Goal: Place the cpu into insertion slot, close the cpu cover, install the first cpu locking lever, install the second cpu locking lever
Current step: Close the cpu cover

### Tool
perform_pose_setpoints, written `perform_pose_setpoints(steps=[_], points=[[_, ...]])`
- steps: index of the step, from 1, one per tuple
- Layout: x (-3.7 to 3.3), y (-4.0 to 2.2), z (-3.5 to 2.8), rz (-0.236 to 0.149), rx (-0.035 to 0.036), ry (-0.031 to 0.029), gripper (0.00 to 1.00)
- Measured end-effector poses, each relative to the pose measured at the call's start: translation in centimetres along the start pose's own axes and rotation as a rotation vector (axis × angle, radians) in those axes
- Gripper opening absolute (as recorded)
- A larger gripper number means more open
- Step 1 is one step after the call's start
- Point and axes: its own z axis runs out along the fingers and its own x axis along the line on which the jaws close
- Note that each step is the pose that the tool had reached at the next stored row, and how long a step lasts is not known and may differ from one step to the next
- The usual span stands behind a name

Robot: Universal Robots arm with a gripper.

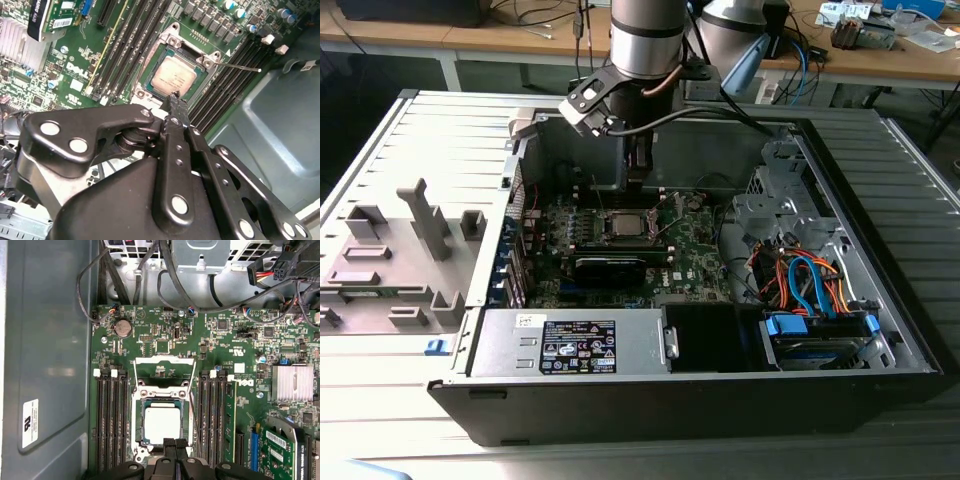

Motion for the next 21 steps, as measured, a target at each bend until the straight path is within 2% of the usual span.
perform_pose_setpoints(steps=[6,21], points=[[-0.05,0.55,0.04,0.000,0.0001,-0.0002,0.11],[-0.09,1.33,0.29,0.000,0.0001,-0.0002,0.11]])
